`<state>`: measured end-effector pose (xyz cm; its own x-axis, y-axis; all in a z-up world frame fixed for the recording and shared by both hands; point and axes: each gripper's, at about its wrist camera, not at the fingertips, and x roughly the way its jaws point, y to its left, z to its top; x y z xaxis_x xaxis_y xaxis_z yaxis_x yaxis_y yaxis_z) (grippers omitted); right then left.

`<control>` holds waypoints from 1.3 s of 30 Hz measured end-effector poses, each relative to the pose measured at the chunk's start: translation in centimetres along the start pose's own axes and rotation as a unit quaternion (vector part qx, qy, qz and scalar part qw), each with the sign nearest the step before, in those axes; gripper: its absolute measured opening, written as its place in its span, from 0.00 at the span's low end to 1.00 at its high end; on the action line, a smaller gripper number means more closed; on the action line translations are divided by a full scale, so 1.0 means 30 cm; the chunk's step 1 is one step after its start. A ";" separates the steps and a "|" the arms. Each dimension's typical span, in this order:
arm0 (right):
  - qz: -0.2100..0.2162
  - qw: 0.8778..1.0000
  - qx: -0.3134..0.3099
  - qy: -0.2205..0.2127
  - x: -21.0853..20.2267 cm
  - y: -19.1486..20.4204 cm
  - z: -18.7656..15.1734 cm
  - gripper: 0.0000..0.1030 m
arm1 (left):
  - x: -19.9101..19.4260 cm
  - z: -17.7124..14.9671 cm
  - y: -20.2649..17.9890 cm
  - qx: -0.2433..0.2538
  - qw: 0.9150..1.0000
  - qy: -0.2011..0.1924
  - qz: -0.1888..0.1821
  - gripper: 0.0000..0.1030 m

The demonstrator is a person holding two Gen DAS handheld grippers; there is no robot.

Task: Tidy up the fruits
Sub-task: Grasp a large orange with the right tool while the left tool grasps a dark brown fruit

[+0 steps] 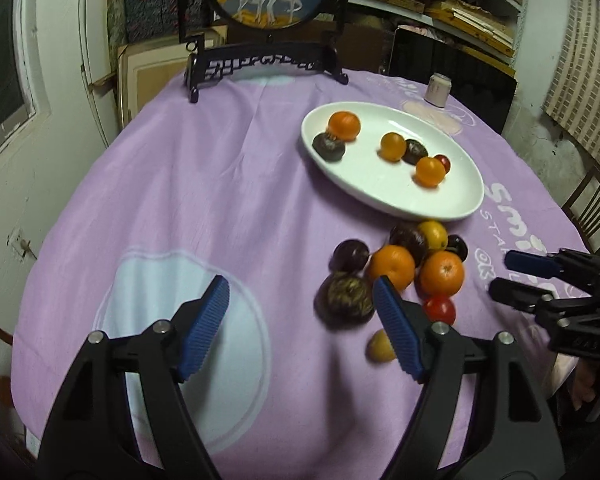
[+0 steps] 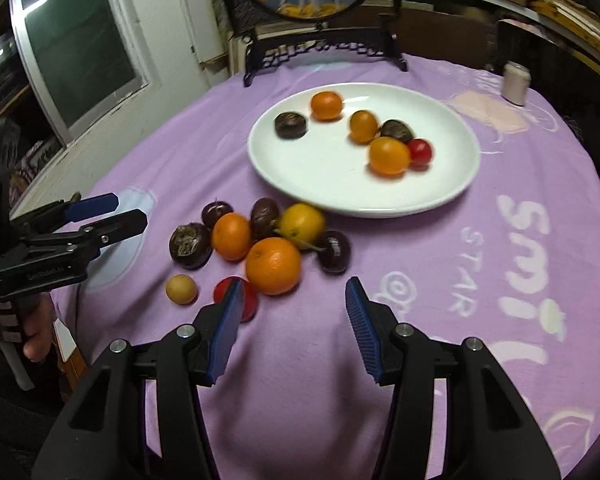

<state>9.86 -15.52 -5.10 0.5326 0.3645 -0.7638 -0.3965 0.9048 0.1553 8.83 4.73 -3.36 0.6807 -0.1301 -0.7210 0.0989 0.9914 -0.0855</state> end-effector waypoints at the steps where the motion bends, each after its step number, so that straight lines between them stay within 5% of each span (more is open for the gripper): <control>1: -0.006 1.000 0.002 0.001 0.012 0.002 0.000 0.52 | -0.001 -0.003 0.008 -0.003 1.000 0.001 -0.001 0.74; 4: -0.011 1.000 0.007 0.014 0.045 0.010 -0.003 0.43 | -0.006 -0.015 0.022 -0.002 1.000 0.003 -0.005 0.74; 17: -0.035 0.998 -0.012 0.041 0.108 0.046 0.004 0.43 | -0.024 -0.039 0.079 -0.010 1.000 -0.005 -0.025 0.75; 27: 0.021 0.999 0.001 0.045 0.177 0.066 0.086 0.40 | -0.017 -0.047 0.087 -0.014 0.999 0.005 -0.035 0.75; 34: -0.025 1.000 -0.012 -0.003 0.023 0.059 0.058 0.39 | 0.005 -0.044 0.047 -0.002 0.999 0.018 -0.041 0.75; 39: -0.048 0.999 0.004 0.016 -0.024 -0.014 -0.025 0.39 | 0.036 -0.045 -0.017 0.018 0.998 0.031 -0.055 0.75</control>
<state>9.09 -16.31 -5.07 0.5435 0.2689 -0.7952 -0.3386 0.9370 0.0854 8.53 4.12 -5.03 0.6182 -0.2364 -0.7497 0.1975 0.9698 -0.1429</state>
